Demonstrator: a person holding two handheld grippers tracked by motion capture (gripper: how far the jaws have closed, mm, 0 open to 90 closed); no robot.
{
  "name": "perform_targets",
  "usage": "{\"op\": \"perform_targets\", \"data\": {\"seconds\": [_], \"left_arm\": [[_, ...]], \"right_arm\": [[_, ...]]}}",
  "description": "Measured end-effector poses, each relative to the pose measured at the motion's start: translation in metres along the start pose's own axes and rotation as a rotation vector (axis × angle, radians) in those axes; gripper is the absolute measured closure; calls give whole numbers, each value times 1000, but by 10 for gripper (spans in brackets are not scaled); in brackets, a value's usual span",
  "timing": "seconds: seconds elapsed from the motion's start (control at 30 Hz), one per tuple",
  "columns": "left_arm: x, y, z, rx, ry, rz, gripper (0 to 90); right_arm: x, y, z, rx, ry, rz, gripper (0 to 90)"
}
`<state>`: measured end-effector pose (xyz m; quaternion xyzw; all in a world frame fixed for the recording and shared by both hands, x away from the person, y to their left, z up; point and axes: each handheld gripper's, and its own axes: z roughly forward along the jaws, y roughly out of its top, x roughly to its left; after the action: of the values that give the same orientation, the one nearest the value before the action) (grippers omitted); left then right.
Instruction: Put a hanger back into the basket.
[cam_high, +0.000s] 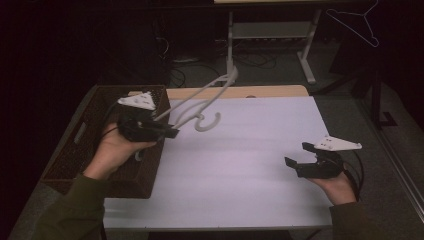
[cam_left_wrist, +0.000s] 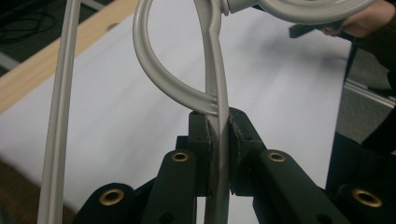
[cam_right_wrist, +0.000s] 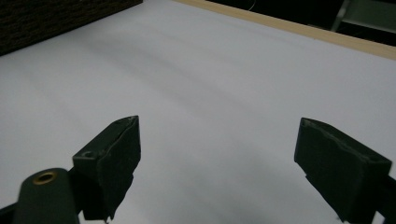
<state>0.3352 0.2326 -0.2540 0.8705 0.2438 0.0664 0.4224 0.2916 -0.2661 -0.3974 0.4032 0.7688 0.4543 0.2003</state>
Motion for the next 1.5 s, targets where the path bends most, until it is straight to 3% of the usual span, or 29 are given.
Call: {"op": "perform_targets", "data": {"seconds": [0.3, 0.67, 1.1, 1.2, 1.33, 1.5], "left_arm": [[36, -40, -50, -4, 103, -90, 816], [62, -84, -80, 26, 152, -174, 816], [83, -119, -87, 47, 172, -254, 816], [88, -124, -87, 69, 166, -249, 816], [90, -129, -86, 64, 153, -253, 816], [91, -132, -83, 104, 152, -248, 816]], "right_arm": [[0, 1, 1, -14, -4, 4, 133], [-1, 2, -1, -15, -21, 10, 134], [-2, 1, 1, -1, -35, 6, 136], [-1, 0, 1, -1, -35, 6, 136], [-2, 0, 0, -1, -36, 7, 137], [-2, 0, 0, 2, -40, 7, 137]]}}
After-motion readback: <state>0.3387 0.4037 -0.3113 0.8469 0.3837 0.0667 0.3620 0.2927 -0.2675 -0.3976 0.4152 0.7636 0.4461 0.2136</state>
